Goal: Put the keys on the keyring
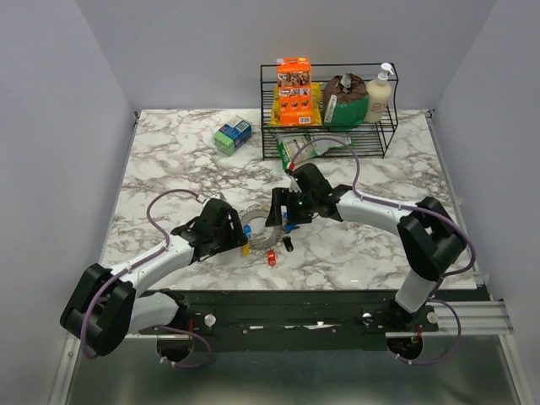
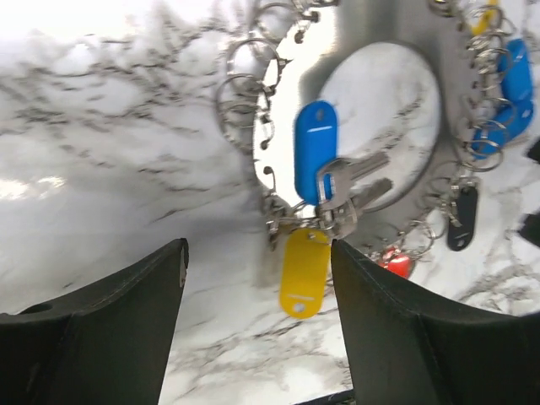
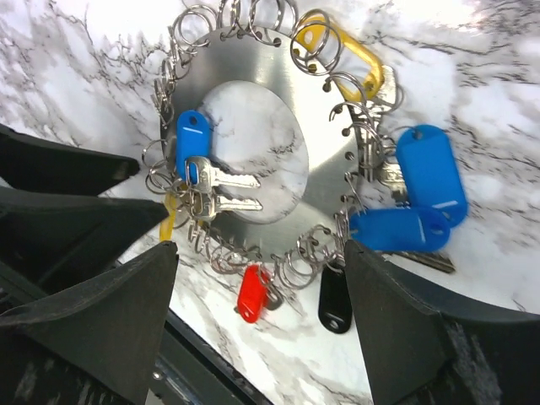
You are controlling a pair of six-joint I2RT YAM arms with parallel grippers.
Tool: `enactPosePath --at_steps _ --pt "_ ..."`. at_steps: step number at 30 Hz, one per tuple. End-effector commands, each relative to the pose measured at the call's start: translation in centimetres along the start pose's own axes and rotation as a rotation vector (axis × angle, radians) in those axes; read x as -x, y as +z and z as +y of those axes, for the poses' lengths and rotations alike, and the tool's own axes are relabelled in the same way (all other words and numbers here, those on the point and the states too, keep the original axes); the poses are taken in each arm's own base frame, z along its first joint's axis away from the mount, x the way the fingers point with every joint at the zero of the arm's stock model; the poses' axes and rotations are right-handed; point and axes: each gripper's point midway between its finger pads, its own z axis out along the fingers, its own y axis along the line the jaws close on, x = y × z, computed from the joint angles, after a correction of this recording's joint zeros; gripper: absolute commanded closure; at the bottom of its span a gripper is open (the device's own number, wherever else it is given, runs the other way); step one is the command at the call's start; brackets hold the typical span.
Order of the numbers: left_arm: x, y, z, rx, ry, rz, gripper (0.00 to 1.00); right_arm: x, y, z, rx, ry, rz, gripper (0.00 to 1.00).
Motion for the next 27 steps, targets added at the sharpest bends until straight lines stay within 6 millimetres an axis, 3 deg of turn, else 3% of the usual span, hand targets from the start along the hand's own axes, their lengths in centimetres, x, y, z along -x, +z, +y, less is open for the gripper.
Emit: enactPosePath --at_steps 1,8,16,20,27 --pt "1.4 -1.8 1.7 0.111 0.047 -0.056 0.21 0.4 -2.8 -0.9 -0.072 -0.07 -0.049 0.12" --pt "2.2 -2.1 0.1 0.035 0.091 -0.074 0.21 -1.4 -4.4 -1.5 -0.121 -0.172 -0.037 0.14" --pt "2.2 -1.4 -1.6 -0.035 0.115 -0.052 0.21 -4.5 -3.8 0.3 -0.185 -0.332 0.009 0.2" --pt "1.8 -0.7 -2.5 -0.075 0.115 -0.021 0.21 -5.0 -3.4 0.6 -0.22 -0.381 -0.007 0.21" --pt "1.6 -0.6 -3.7 -0.139 0.11 -0.003 0.21 -5.6 -3.1 2.9 -0.202 -0.499 -0.045 0.23"
